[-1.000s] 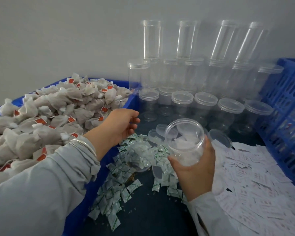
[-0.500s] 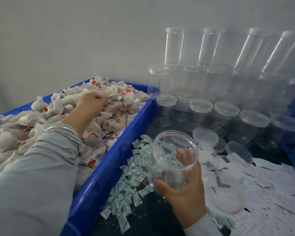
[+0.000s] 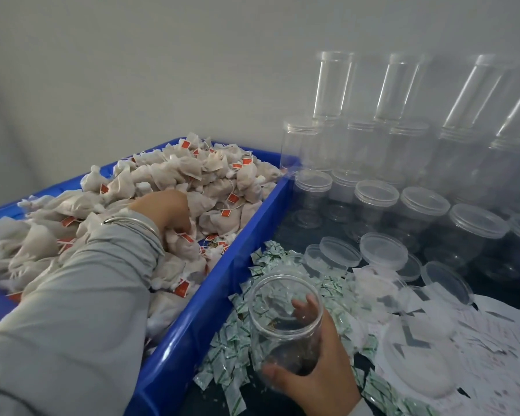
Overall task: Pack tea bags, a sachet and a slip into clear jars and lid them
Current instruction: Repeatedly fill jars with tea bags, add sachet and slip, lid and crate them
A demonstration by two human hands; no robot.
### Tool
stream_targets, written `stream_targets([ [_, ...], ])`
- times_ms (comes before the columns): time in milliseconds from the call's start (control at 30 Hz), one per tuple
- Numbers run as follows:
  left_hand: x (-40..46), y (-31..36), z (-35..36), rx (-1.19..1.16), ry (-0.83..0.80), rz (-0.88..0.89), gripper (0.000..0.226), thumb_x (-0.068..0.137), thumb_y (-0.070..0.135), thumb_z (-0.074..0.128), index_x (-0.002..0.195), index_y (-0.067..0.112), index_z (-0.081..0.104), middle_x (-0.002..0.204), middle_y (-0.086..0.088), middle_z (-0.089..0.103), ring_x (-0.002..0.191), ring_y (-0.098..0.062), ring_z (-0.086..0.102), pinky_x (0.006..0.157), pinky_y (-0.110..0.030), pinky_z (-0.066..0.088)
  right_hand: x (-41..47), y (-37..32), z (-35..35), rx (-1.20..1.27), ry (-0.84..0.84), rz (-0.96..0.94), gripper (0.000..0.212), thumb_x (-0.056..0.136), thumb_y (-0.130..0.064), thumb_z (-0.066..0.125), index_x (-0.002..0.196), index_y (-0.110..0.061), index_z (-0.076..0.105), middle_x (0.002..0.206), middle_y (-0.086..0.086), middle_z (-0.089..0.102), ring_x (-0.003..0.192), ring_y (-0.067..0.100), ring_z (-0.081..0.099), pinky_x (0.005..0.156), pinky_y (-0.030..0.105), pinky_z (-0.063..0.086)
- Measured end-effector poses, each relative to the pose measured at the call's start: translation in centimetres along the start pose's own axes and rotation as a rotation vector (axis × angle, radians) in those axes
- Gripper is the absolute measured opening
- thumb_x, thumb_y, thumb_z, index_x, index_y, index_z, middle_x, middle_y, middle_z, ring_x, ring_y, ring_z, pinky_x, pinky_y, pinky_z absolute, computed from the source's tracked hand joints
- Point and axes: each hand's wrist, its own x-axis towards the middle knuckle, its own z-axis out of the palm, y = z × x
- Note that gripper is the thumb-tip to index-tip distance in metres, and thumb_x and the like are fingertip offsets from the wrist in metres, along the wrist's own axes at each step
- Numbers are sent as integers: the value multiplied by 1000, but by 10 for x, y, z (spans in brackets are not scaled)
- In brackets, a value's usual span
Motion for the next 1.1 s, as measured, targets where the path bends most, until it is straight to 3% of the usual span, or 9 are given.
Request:
stream_targets([
  [100,1,1,0,42,-1,20,26,80,25,72,94,6,61,95,-8,61,88,-26,57,84,-36,49,0,7,-1,-35,15,11,98,42,-50,89,120,-60,32,122,-40,47,115,-16,46,84,-4,33],
  [200,0,3,-3,26,4,25,22,81,23,70,90,6,60,82,-6,56,83,-25,55,77,-33,46,0,10,-1,-49,18,21,99,42,-53,88,122,-59,30,122,-41,45,116,-18,44,85,-6,31],
  [333,-5,8,-11,36,76,64,26,87,23,63,107,6,65,102,-8,65,96,-23,60,81,-30,47,2,11,0,-29,18,43,101,43,-51,87,123,-61,25,122,-43,43,115,-21,42,83,-4,35],
  [400,-7,9,-15,-115,143,116,27,89,28,61,104,7,65,103,-8,65,95,-23,59,79,-31,46,2,12,0,-7,-16,60,106,44,-45,90,126,-57,23,123,-42,43,114,-22,41,82,-3,37],
  [533,-13,15,-23,-675,167,278,26,88,36,63,95,11,65,88,-4,66,74,-18,58,66,-29,46,3,12,4,-6,-84,89,117,42,-33,93,128,-50,16,131,-25,39,111,-24,42,81,-4,37],
  [633,-27,25,-27,-1101,-67,387,24,87,24,66,101,5,66,88,-8,69,68,-14,60,54,-21,50,4,13,6,-14,-71,93,116,44,-21,95,127,-48,18,128,-23,40,110,-24,43,82,-4,36],
  [733,-40,37,-27,-1294,-304,531,15,80,16,67,93,9,66,74,-2,71,58,-7,63,47,-16,51,3,17,7,-33,-15,83,107,44,-21,95,123,-42,27,127,-19,44,111,-20,45,85,-2,36],
  [900,-55,53,-18,-1319,-565,725,10,72,14,68,80,16,73,74,-2,70,64,-9,68,54,-19,55,2,13,7,-9,-1,109,98,38,-51,89,120,-45,35,120,-33,51,111,-18,47,88,3,40],
  [1100,-63,60,-11,-1181,-725,875,13,79,12,60,76,19,70,75,-2,67,65,-11,65,56,-20,53,3,-2,8,-17,-6,43,84,50,-41,88,107,-74,37,117,-44,49,107,-21,48,78,-4,38],
])
